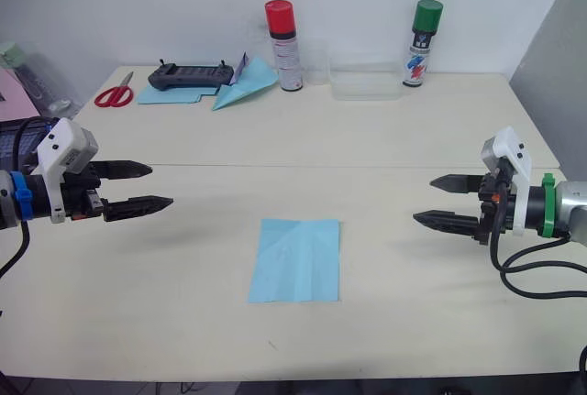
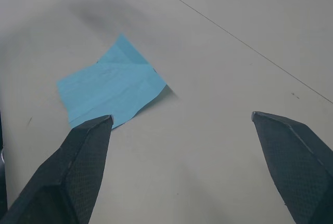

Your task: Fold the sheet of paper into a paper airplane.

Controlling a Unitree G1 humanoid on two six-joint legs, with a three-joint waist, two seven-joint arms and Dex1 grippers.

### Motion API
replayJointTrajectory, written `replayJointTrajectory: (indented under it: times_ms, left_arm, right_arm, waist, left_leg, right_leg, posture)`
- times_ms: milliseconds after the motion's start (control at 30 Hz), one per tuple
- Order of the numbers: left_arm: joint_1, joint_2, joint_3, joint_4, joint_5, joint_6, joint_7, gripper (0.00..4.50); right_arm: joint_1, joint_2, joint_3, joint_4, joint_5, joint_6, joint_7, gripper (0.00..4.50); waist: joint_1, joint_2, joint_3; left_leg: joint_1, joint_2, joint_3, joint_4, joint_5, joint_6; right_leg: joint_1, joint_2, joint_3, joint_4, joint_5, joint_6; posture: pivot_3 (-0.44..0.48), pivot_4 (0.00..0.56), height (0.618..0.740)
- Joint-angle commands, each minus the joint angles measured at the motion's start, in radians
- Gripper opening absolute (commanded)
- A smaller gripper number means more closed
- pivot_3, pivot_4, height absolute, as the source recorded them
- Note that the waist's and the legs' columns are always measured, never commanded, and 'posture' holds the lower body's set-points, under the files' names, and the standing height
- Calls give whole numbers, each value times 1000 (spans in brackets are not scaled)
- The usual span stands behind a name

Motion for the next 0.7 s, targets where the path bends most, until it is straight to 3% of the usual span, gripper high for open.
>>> replayJointTrajectory:
  times_ms: [33, 467, 700]
  left_arm:
    - [-39, 15, 21, 4, 9, -35, 16, 4500]
    - [-88, -11, -21, 57, 24, -86, 25, 4500]
    - [-90, -21, -8, 42, -30, -11, 16, 4500]
  right_arm:
    - [-14, -10, -22, -9, 4, -5, 10, 4465]
    - [-4, -18, -35, -14, 5, 1, 13, 4465]
    - [6, -13, -33, -18, 3, -4, 12, 4465]
  waist:
    - [0, 0, 0]
    - [0, 0, 0]
    - [0, 0, 0]
  left_leg:
    - [0, 0, 0, 0, 0, 0]
    - [0, 0, 0, 3, 0, 0]
    - [0, 0, 0, 5, 0, 0]
  right_leg:
    - [0, 0, 0, 0, 0, 0]
    - [0, 0, 0, 4, -3, 3]
    - [0, 0, 1, 4, -3, 3]
  posture:
    - [0, 150, 740]
    - [0, 150, 740]
    - [0, 150, 740]
